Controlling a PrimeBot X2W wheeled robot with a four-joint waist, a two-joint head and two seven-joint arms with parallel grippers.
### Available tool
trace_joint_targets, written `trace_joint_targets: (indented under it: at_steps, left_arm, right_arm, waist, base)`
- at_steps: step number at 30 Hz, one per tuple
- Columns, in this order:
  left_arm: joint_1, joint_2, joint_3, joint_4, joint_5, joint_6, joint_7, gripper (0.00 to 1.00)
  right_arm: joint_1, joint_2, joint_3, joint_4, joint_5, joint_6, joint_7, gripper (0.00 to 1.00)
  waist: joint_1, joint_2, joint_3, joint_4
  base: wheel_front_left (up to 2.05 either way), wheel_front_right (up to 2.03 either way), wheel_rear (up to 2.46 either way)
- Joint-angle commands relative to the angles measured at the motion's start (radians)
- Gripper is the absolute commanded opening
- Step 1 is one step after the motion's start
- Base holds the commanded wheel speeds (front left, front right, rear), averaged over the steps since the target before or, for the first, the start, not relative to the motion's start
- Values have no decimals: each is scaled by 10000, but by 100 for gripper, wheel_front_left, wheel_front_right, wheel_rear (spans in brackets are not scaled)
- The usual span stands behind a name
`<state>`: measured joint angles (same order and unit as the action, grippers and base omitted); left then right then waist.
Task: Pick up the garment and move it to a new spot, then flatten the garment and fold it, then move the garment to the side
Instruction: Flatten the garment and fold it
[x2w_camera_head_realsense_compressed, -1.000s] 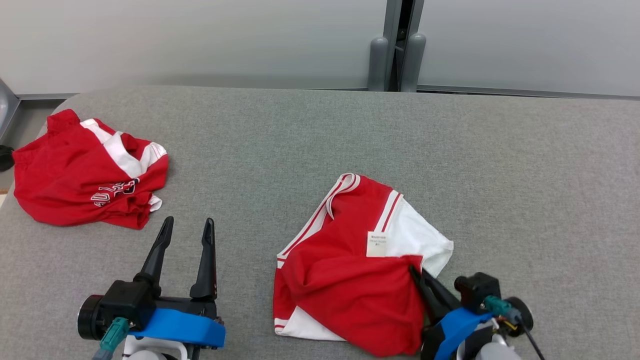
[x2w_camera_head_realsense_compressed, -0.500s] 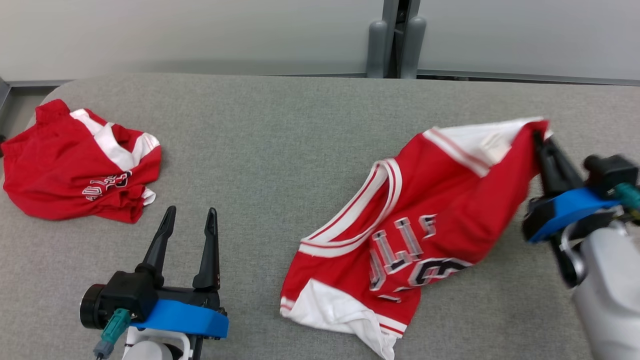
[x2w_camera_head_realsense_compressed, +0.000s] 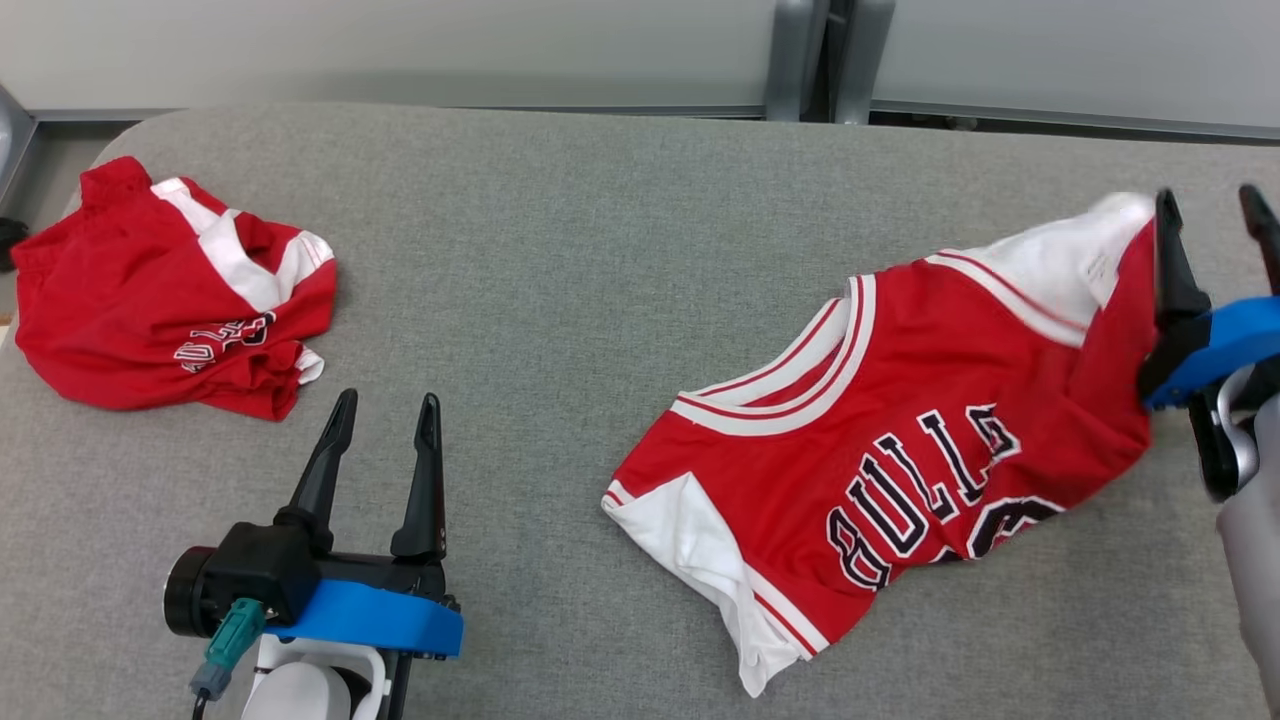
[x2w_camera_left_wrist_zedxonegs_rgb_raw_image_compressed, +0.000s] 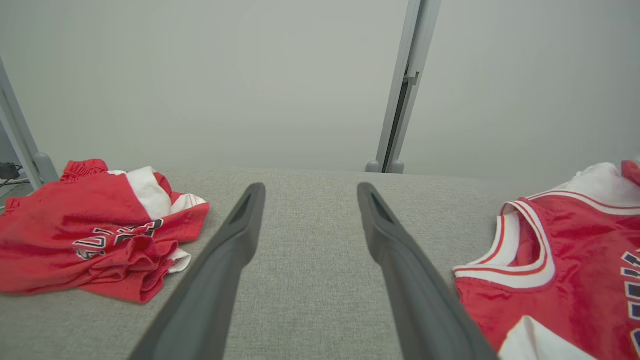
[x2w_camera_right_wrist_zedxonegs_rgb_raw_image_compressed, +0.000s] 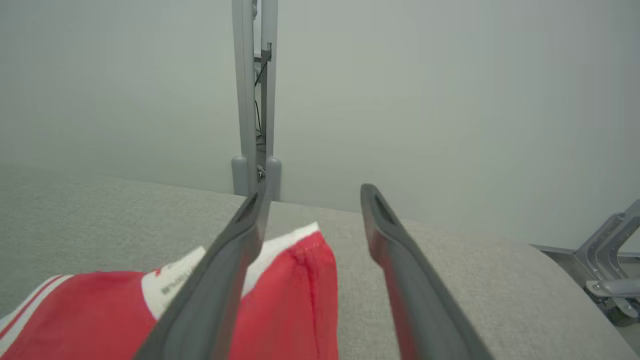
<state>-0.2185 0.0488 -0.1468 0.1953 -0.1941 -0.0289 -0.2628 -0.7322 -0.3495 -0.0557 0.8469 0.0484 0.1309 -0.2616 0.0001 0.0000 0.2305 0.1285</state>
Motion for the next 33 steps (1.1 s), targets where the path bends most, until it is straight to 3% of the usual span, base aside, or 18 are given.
trace_joint_targets:
  at_steps: [1, 9, 15, 24, 33]
  left_arm:
    - [-16, 32, 19, 8, -6, 10, -32, 100]
    - [173, 35, 179, 71, 165, -58, -30, 100]
    - [376, 33, 294, 118, 291, -144, -30, 100]
    - [726, 33, 400, 195, 354, -218, -30, 100]
    - [858, 32, 374, 269, 372, -268, -30, 100]
  right_arm:
    - [-55, 72, -53, -229, -98, -3, -33, 100]
    - [2022, 1124, -221, -3881, -579, -3, -24, 100]
    - [3992, 1927, 80, -5765, -415, -3, -25, 100]
    - [6288, 2792, 217, -6793, -189, -3, -28, 100]
    - [6693, 2977, 303, -6800, -191, -3, -29, 100]
  waist:
    - [-1, 0, -55, -64]
    - [-1, 0, -532, -468]
    - [-1, 0, -887, -726]
    - [-1, 0, -1439, -968]
    - [-1, 0, -1611, -1142]
  base:
    - [0, 0, 0]
    - [0, 0, 0]
    - [0, 0, 0]
    - [0, 0, 0]
    - [0, 0, 0]
